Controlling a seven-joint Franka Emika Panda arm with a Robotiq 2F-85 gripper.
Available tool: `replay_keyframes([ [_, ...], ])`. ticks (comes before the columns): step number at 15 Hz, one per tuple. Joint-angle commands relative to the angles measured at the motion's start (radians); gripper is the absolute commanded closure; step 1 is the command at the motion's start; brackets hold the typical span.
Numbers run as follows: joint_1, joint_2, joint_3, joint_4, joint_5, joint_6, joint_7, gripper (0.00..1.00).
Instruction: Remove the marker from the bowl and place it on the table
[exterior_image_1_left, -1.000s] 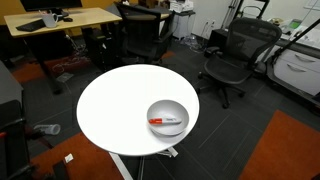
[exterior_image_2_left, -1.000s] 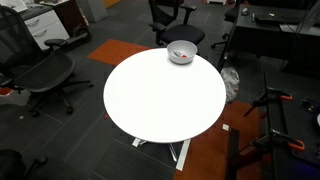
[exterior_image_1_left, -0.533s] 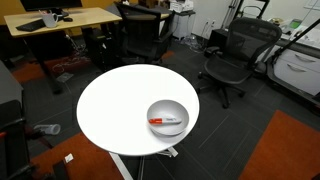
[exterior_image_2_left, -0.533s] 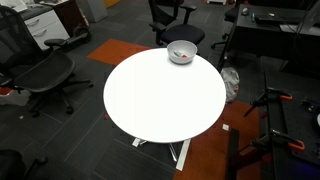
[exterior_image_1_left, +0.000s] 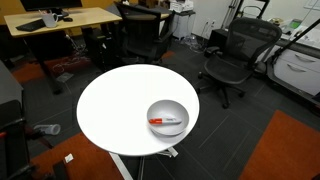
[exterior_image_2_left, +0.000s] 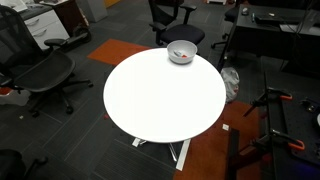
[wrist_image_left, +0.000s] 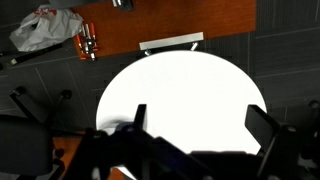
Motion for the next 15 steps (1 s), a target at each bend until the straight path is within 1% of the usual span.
replay_keyframes([
  [1, -0.057, 0.177, -0.039, 0.152, -0.042, 0.040, 0.011, 0.00],
  [5, -0.090, 0.316, -0.104, 0.254, -0.050, 0.088, 0.006, 0.00],
  [8, -0.103, 0.442, -0.119, 0.318, -0.065, 0.140, 0.031, 0.00],
  [11, -0.110, 0.560, -0.137, 0.369, -0.065, 0.219, 0.048, 0.00],
  [15, -0.117, 0.700, -0.178, 0.439, -0.058, 0.308, 0.064, 0.00],
])
